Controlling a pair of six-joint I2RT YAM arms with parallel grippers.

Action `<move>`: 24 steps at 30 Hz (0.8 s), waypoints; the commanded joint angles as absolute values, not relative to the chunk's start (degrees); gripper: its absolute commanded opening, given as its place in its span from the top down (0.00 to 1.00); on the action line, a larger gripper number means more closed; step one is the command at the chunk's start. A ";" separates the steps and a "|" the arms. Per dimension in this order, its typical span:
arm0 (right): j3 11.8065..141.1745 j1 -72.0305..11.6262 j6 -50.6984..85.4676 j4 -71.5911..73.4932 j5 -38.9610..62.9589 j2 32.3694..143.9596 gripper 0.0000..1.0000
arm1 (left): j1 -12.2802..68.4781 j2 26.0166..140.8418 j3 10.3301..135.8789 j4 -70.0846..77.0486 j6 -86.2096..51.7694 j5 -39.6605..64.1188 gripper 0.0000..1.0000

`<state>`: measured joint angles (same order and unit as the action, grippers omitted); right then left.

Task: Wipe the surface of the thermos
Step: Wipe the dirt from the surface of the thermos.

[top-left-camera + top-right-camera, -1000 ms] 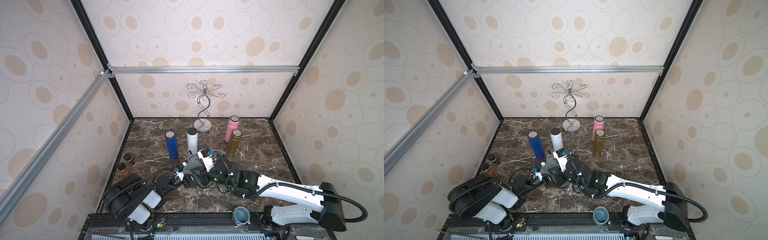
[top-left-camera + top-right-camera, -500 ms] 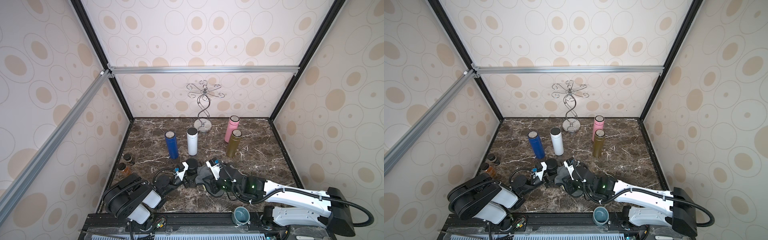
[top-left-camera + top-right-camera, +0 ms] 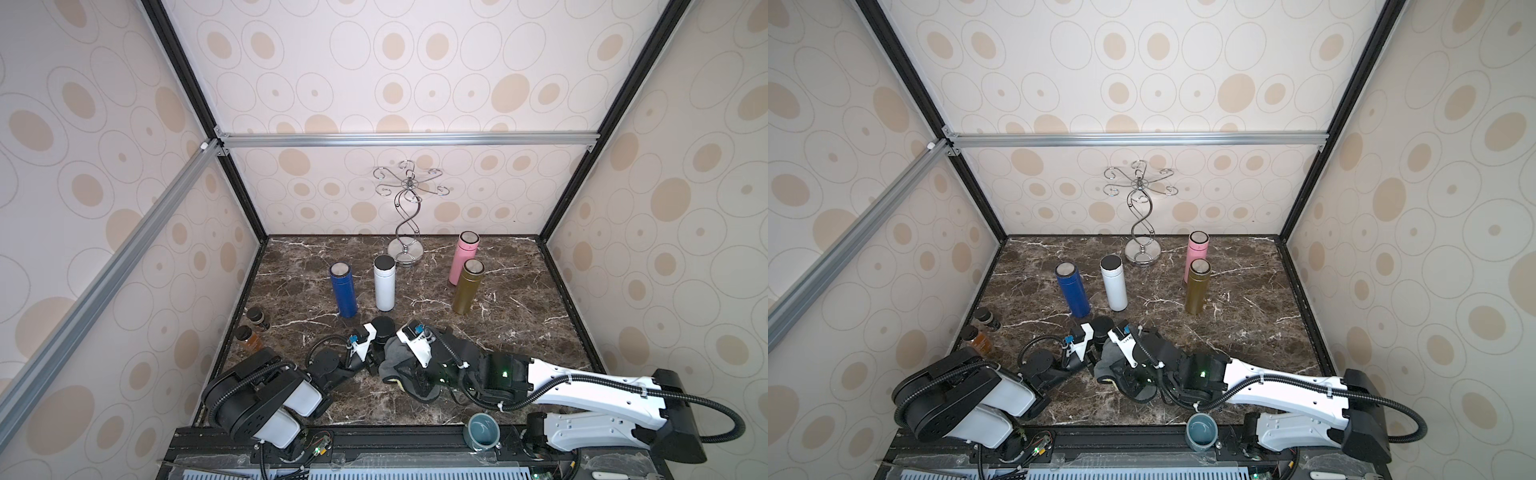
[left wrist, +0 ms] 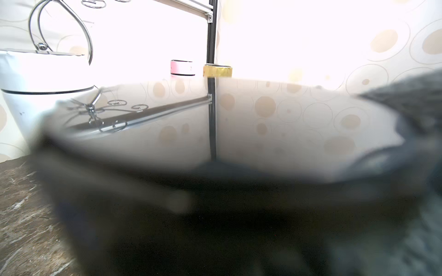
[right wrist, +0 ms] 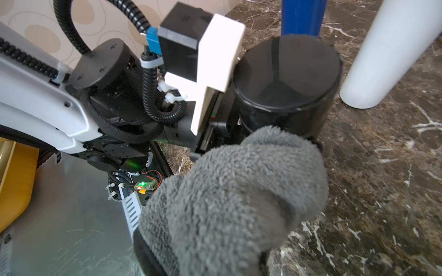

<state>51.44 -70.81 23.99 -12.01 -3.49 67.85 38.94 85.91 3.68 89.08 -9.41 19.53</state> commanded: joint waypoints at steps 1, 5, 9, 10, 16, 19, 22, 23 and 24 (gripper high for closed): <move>54.17 -71.12 20.87 -10.49 -2.42 70.93 1.00 | 39.14 85.31 4.49 88.50 -8.56 19.03 1.00; 55.94 -71.03 20.39 -11.69 -4.88 73.34 1.00 | 39.39 84.82 4.40 88.24 -8.18 19.05 1.00; 57.54 -68.66 22.94 -17.07 -10.56 74.53 1.00 | 39.55 84.43 4.48 87.62 -7.75 18.98 1.00; 57.36 -67.63 23.39 -17.63 -10.95 74.32 1.00 | 39.60 84.38 4.53 87.55 -7.77 18.99 1.00; 55.71 -62.95 24.83 -18.69 -11.31 72.74 1.00 | 39.80 84.72 4.70 87.50 -7.56 19.38 1.00; 55.60 -61.30 24.78 -18.80 -11.65 72.32 1.00 | 39.80 85.05 4.72 87.62 -7.31 19.58 1.00; 55.79 -58.71 24.53 -18.14 -10.31 72.35 1.00 | 39.81 85.33 4.48 88.53 -7.21 20.31 1.00; 55.90 -57.92 24.26 -17.43 -9.66 72.42 1.00 | 39.79 85.49 4.40 89.08 -7.21 20.72 1.00; 55.90 -57.00 24.04 -16.57 -8.78 72.75 1.00 | 39.76 85.76 4.31 89.54 -7.34 20.98 1.00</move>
<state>56.07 -58.76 24.14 -18.24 -9.02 73.69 39.29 85.30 4.01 87.79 -8.23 18.39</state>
